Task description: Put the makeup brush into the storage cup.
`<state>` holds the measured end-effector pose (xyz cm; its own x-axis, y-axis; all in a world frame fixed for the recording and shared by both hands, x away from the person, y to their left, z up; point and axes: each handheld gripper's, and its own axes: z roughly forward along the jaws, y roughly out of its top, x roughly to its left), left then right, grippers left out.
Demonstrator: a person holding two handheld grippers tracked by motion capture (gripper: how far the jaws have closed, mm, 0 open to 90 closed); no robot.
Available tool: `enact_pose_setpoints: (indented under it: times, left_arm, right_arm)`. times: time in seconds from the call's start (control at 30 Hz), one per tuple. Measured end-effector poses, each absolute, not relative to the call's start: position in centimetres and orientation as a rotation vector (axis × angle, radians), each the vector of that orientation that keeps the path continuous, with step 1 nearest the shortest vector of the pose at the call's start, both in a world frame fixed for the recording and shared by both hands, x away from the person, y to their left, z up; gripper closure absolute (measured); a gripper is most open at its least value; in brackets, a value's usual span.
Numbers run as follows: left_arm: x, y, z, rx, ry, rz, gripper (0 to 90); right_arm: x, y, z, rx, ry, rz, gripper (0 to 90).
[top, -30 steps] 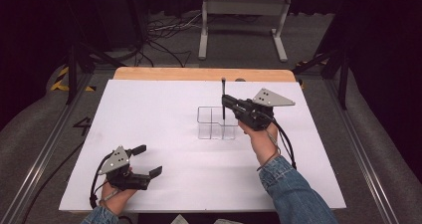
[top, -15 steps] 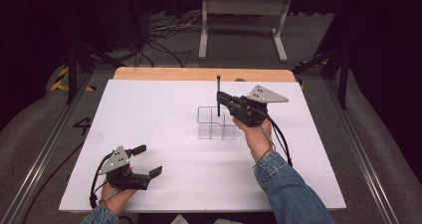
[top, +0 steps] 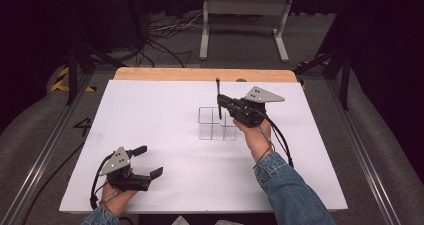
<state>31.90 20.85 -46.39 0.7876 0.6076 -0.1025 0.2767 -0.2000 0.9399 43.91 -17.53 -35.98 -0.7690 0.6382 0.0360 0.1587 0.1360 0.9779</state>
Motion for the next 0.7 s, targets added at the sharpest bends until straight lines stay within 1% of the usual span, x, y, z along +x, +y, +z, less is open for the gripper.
enact_pose_setpoints:
  times: [0.7]
  left_arm:
    - [31.9, 20.8, -46.4, 1.792, 0.687, 0.340, 5.7]
  right_arm:
    - [44.0, -17.0, -37.8, 0.792, 2.089, 1.616, 84.1]
